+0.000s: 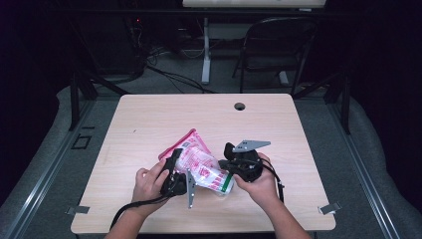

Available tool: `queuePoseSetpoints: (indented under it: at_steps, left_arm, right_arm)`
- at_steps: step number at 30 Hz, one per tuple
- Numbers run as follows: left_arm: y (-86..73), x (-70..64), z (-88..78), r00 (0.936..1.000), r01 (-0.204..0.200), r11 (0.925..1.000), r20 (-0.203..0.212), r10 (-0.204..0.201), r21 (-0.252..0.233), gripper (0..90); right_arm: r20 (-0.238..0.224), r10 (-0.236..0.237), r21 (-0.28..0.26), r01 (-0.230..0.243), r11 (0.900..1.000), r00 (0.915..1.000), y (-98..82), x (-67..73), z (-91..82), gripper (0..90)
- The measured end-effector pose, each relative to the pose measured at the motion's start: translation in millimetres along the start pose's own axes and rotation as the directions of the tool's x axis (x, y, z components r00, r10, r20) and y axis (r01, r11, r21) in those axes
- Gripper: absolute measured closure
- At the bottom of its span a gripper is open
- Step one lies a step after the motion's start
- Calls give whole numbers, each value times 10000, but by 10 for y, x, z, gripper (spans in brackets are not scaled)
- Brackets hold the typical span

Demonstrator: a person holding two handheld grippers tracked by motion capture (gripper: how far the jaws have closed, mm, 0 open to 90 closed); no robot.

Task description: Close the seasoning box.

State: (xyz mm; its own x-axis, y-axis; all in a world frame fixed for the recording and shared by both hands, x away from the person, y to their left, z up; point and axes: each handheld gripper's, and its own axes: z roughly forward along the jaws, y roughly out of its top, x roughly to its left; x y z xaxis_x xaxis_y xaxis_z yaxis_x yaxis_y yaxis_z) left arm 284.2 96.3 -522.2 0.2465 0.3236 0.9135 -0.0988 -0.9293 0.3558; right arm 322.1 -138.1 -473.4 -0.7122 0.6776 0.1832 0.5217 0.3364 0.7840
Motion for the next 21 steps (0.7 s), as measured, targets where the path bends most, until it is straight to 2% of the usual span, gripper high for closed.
queuePoseSetpoints:
  at_steps: [21]
  left_arm:
    - [47, 18, -22, 9971, -746, 9972, -176, 747, 33, 592]
  right_arm:
    - [69, 104, -37, -104, 9999, 9999, -23, -10, 0, 900]
